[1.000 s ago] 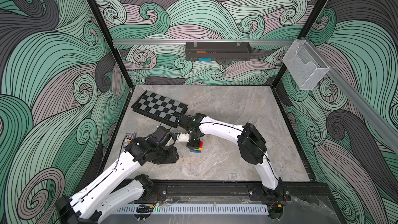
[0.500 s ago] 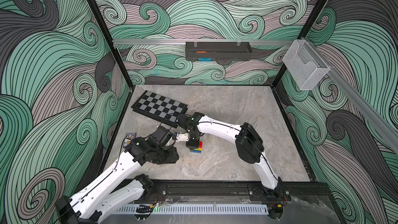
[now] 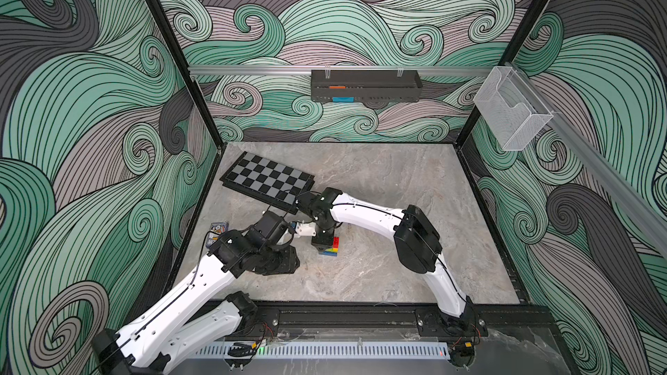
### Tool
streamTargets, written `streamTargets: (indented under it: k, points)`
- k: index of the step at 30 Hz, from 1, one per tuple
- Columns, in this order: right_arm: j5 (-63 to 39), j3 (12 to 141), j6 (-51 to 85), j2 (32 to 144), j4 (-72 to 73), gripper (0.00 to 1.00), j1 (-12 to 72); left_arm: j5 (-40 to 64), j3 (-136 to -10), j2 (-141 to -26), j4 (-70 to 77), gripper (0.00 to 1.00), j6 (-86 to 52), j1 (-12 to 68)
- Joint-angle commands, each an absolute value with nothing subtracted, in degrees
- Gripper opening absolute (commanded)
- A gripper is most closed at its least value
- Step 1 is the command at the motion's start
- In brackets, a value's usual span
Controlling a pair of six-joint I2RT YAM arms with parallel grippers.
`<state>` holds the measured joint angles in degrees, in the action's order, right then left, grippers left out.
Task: Assemble the number 5 with lego
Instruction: Assemble the lego brick with the lego brick.
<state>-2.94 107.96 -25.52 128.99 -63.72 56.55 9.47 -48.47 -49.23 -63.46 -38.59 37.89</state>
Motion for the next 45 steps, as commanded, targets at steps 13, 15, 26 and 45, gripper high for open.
streamTargets:
  k: [13,15,26,45]
  points:
    - [0.18,100.90,-23.99,134.68,-63.55,0.20,53.11,9.14,-48.13,-48.48,-65.02,0.52,-38.50,37.52]
    - [0.59,100.99,-23.78,134.42,-63.56,0.20,52.99,9.06,-48.15,-48.60,-64.98,0.52,-38.58,37.46]
    - [0.92,101.78,-23.74,134.00,-64.35,0.21,53.14,9.05,-48.08,-49.11,-64.57,0.52,-38.67,37.53]
    - [3.36,102.87,-22.95,137.92,-65.16,0.20,56.14,9.41,-48.19,-48.76,-64.77,0.52,-38.20,37.53]
